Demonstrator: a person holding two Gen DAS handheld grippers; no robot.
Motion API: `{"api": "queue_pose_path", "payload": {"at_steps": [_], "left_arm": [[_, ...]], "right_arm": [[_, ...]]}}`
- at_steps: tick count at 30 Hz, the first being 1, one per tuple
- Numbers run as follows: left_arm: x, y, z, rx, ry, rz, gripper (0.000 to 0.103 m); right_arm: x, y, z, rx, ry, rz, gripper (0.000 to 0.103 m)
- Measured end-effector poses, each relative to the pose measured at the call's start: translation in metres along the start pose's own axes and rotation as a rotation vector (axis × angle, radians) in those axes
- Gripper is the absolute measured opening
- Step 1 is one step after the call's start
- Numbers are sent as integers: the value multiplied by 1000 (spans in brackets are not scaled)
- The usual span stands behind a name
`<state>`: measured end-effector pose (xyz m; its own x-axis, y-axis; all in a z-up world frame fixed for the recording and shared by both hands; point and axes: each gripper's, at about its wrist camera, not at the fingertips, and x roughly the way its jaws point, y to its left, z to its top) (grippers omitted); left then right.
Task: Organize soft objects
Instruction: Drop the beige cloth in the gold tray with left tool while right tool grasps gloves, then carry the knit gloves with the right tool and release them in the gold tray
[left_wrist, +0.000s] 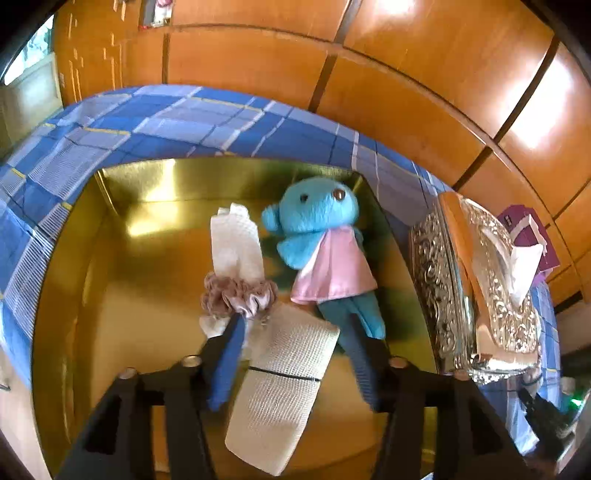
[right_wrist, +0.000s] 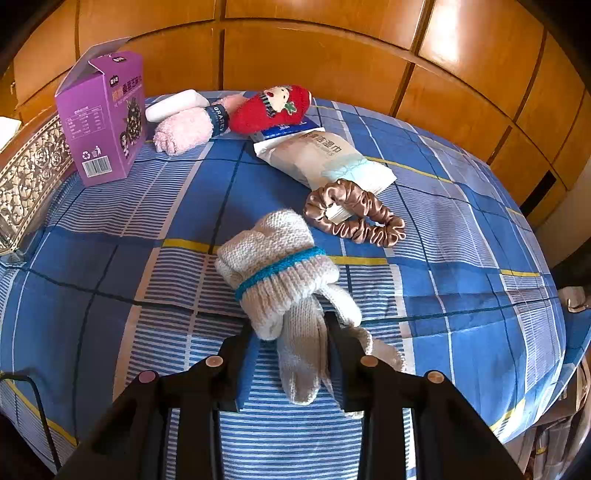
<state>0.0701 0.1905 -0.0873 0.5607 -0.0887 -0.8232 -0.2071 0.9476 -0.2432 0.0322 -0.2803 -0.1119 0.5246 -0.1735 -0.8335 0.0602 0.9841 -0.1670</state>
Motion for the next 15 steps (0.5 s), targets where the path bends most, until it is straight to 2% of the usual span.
{"api": "queue_pose_path", "payload": {"at_steps": [1, 5, 9, 15], "left_arm": [[-3, -1, -1, 5, -13, 6, 69], [-17, -4, -8, 71, -52, 48, 69], [-29, -5, -17, 116, -93, 70, 74], [-39, -9, -24, 143, -110, 50, 74]], "right_arm": [[0, 0, 0, 0, 4, 0, 31], [-6, -4, 7, 23, 36, 33, 27], [-31, -9, 22, 61, -3, 99, 27], [-45, -14, 78, 117, -22, 174, 27]]}}
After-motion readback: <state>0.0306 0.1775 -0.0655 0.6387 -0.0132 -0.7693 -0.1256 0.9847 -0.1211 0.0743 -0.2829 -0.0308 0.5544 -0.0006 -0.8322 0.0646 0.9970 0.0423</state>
